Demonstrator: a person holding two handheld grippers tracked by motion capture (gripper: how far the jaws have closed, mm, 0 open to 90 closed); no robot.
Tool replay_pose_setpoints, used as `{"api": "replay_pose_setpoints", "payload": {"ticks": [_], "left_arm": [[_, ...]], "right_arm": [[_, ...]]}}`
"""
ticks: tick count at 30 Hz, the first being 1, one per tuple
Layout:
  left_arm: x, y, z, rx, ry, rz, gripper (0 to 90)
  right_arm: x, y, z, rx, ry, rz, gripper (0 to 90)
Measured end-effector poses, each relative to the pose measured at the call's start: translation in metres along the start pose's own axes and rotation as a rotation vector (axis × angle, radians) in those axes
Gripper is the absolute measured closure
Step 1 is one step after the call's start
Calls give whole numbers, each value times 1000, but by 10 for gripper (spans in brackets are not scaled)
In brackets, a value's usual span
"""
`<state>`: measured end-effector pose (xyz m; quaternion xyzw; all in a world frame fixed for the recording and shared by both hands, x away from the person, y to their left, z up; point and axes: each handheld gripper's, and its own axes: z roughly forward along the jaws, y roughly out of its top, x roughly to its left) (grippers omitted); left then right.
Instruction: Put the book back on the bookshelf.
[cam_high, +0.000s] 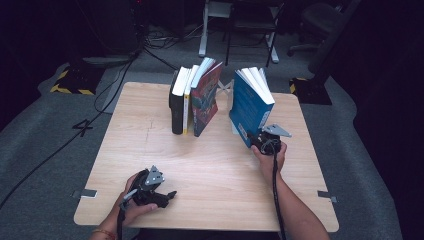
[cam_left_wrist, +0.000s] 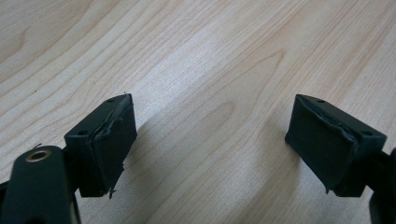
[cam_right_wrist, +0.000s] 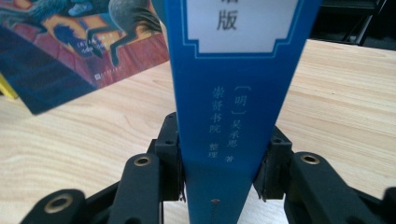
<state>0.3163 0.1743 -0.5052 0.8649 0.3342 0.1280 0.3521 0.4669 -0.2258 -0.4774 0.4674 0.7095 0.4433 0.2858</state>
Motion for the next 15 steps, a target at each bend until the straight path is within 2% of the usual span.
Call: {"api": "replay_pose_setpoints", "payload": {"ticks": [15], "left_arm": [[0, 0, 0, -1, -2, 2, 159]], "right_arm": [[-1, 13, 20, -5, -10, 66, 613]]}}
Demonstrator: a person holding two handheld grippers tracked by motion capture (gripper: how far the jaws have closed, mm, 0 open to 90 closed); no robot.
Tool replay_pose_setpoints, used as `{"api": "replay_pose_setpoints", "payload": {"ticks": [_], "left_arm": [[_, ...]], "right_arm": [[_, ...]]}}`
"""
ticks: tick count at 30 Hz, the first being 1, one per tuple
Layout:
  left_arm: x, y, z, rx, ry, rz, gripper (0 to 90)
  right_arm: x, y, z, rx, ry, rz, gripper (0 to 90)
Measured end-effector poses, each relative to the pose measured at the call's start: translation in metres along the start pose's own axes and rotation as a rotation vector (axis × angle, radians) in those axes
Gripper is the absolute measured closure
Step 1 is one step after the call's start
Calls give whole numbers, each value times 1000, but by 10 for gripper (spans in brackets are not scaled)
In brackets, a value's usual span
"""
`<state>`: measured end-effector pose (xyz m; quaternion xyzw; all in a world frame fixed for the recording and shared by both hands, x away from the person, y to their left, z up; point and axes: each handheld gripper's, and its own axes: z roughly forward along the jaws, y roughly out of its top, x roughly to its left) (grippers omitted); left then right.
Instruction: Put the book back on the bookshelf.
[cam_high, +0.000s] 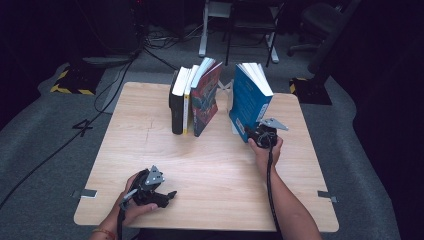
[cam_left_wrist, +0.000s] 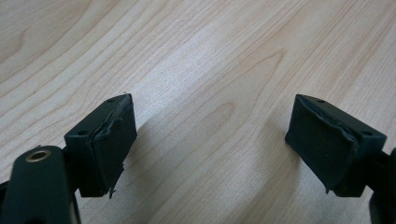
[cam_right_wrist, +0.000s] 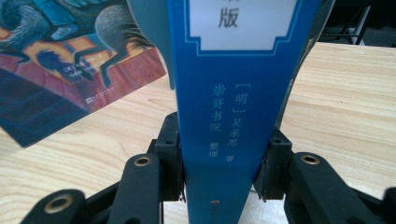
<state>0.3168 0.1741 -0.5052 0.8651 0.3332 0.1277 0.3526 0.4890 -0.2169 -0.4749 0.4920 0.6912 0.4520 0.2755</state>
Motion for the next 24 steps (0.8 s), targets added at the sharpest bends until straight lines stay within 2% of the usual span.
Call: {"api": "replay_pose_setpoints", "payload": {"ticks": [11, 16, 19, 24], "left_arm": [[0, 0, 0, 1, 0, 2, 159], [0, 0, 0, 1, 0, 2, 159], [0, 0, 0, 1, -1, 4, 159], [0, 0, 0, 1, -1, 4, 159]], "right_arm": [[-7, 2, 6, 6, -7, -23, 609], [-7, 3, 6, 10, 1, -29, 598], [-6, 5, 6, 20, 2, -54, 595], [-7, 6, 5, 29, 17, -54, 589]]}}
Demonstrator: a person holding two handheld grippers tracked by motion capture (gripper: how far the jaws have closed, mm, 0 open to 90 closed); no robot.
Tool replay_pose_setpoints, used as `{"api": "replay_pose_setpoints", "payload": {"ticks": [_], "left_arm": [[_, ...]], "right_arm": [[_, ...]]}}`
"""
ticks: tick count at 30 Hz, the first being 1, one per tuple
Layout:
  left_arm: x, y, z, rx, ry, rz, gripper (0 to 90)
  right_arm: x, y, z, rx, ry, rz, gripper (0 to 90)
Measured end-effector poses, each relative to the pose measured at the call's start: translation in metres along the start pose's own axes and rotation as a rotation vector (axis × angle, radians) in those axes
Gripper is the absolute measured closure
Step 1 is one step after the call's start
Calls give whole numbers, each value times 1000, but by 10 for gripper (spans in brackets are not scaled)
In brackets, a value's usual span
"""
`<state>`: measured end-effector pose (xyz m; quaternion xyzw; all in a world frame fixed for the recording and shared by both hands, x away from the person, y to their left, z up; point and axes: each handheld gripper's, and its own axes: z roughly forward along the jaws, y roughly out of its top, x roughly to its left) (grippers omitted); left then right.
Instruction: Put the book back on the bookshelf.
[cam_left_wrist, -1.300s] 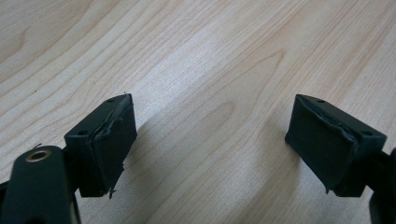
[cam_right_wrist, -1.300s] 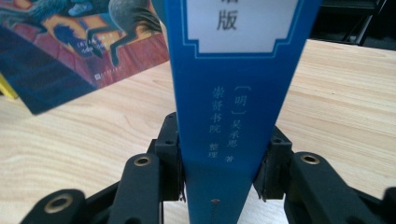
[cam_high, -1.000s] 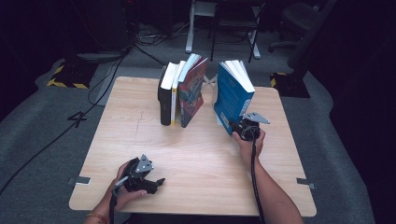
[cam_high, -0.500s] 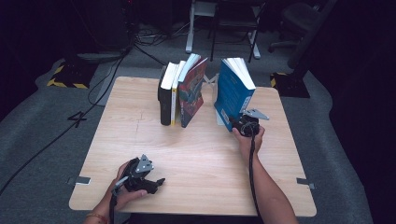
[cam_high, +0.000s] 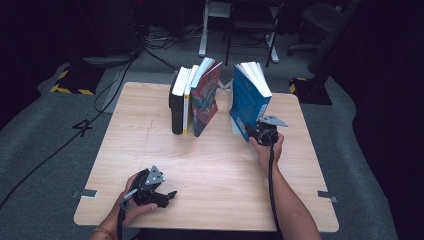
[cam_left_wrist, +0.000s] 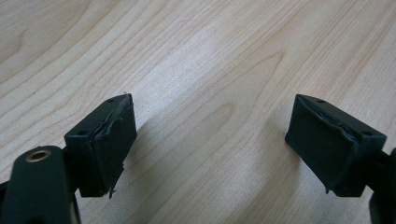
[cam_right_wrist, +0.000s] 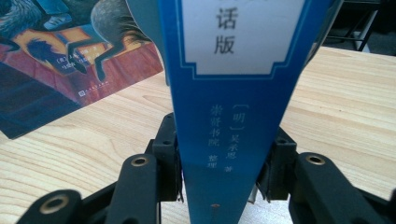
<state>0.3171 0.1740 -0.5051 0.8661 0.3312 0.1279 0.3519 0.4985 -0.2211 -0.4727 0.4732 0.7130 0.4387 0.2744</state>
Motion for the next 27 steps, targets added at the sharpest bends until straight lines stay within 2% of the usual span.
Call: {"api": "replay_pose_setpoints", "payload": {"ticks": [11, 15, 27], "left_arm": [[0, 0, 0, 0, 1, -2, 159], [0, 0, 0, -1, 1, -2, 159], [0, 0, 0, -1, 1, -2, 159]], "right_arm": [[-2, 11, -9, -17, 19, -4, 549], [-2, 16, -13, -19, 22, -24, 536], [-4, 25, -24, 50, 71, -129, 453]]}}
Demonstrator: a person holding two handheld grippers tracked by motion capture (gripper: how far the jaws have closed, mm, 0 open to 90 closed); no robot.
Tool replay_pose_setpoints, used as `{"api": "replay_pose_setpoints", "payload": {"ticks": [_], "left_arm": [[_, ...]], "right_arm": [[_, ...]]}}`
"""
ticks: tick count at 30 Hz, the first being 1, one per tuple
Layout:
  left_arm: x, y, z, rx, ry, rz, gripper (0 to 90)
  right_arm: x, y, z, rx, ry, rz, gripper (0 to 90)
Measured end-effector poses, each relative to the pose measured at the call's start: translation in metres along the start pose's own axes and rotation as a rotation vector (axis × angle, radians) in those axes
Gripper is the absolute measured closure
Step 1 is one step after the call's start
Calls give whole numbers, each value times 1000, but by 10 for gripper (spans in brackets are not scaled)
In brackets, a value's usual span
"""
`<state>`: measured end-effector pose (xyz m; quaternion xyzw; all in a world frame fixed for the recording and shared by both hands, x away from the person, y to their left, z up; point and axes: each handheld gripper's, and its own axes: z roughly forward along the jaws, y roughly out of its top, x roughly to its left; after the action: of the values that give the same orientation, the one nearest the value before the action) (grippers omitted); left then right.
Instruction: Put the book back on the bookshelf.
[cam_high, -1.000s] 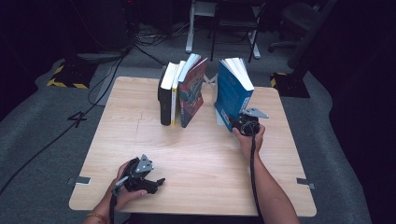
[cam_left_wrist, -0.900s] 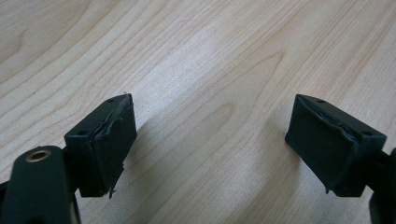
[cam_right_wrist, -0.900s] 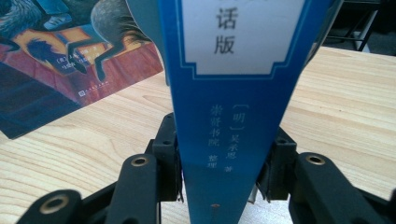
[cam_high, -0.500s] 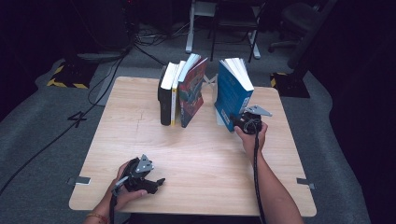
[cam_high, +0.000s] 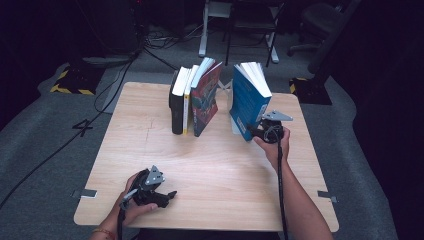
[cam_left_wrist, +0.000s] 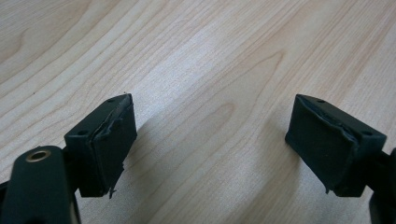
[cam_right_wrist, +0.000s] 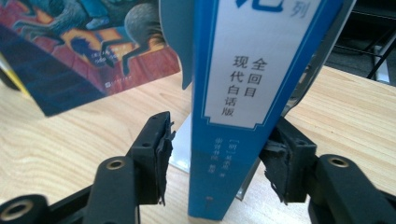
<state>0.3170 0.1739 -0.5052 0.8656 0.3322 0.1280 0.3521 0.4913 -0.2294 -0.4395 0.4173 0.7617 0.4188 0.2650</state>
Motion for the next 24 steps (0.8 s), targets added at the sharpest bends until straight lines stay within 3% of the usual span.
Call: {"api": "replay_pose_setpoints", "payload": {"ticks": [14, 24], "left_arm": [[0, 0, 0, 0, 0, 0, 159], [0, 0, 0, 0, 0, 0, 159]], "right_arm": [[1, 2, -19, 77, 41, -100, 373], [6, 0, -32, 115, 67, -202, 341]]}}
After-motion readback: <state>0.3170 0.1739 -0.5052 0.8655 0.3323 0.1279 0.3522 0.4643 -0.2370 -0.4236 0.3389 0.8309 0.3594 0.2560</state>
